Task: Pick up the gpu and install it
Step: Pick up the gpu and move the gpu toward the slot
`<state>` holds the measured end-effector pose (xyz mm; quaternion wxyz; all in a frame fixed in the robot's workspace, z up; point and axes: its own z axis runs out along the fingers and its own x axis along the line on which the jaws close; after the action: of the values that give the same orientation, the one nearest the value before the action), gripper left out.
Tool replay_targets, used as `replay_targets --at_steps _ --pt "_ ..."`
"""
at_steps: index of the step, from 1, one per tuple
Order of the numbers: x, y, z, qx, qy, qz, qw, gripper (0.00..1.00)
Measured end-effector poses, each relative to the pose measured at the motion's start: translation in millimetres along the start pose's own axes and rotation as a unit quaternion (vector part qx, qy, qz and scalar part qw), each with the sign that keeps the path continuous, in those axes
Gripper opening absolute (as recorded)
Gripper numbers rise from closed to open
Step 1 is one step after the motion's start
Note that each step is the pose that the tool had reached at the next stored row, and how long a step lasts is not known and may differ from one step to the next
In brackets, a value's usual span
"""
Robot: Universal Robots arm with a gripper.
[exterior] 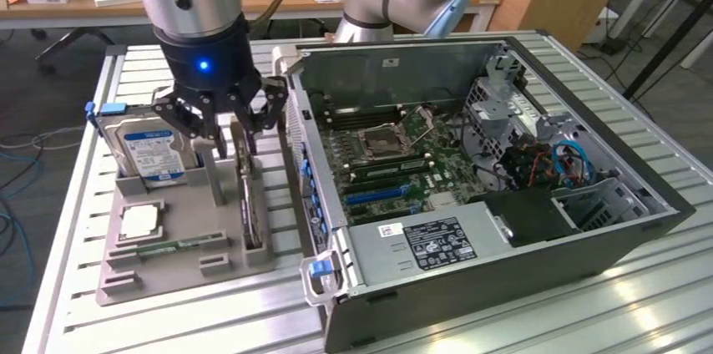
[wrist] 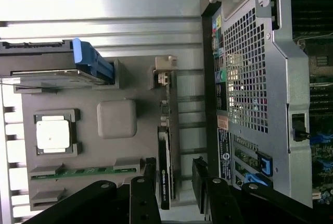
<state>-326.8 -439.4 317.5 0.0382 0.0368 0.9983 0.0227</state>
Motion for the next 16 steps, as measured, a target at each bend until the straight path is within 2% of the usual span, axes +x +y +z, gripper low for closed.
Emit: replay_targets --at_steps 16 --pt "1.2 -0.8 15.9 0.0 -0.0001 0.0 1.0 0.41"
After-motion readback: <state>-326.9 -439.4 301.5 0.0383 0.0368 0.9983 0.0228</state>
